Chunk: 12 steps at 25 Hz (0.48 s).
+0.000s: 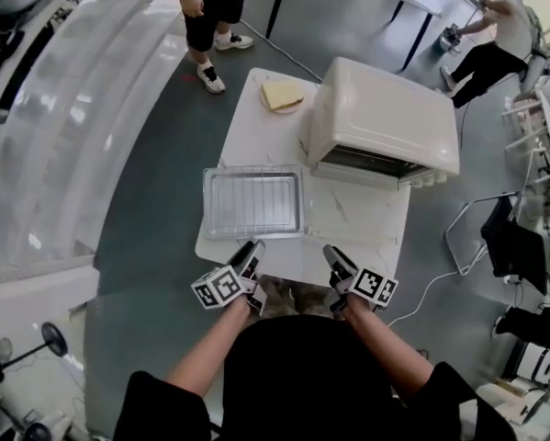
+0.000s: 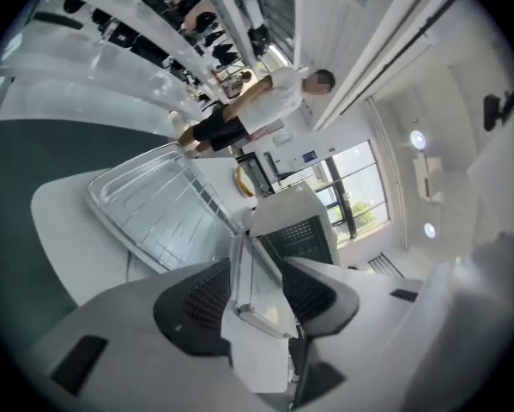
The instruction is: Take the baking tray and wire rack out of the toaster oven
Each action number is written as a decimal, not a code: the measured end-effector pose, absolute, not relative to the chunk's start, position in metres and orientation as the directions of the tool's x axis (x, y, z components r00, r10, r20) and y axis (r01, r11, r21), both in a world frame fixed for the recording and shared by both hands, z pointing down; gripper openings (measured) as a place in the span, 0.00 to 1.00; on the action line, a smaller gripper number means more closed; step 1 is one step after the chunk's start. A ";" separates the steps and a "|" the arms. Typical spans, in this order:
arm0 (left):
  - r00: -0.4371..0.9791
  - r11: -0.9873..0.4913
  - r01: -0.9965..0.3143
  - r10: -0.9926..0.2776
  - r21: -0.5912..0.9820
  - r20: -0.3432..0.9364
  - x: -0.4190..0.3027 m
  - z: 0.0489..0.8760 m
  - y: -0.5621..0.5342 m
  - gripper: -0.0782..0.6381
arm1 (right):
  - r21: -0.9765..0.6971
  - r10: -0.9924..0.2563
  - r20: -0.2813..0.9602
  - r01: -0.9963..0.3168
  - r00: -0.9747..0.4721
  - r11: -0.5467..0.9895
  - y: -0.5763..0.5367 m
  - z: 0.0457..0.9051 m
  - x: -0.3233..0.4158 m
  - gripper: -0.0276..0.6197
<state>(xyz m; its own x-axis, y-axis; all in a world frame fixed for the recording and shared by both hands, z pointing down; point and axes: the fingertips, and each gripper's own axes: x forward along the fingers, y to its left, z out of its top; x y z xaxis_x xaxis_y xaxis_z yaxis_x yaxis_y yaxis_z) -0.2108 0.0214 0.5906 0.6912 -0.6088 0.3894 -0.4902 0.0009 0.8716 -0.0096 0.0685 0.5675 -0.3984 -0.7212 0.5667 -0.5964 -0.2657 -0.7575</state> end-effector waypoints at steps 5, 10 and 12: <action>0.723 -0.246 -0.499 -0.646 0.831 0.243 -0.170 0.514 0.026 0.26 | -0.666 -0.823 0.501 -0.727 -0.266 -0.171 0.099 0.498 0.068 0.17; 0.741 -0.482 -0.590 -0.641 0.648 0.198 -0.113 0.447 0.044 0.16 | -0.530 -0.882 0.452 -0.835 -0.133 -0.146 0.142 0.444 0.160 0.10; 0.735 -0.548 -0.627 -0.651 0.554 0.188 -0.092 0.423 0.051 0.14 | -0.456 -0.897 0.431 -0.881 -0.097 -0.124 0.154 0.427 0.195 0.09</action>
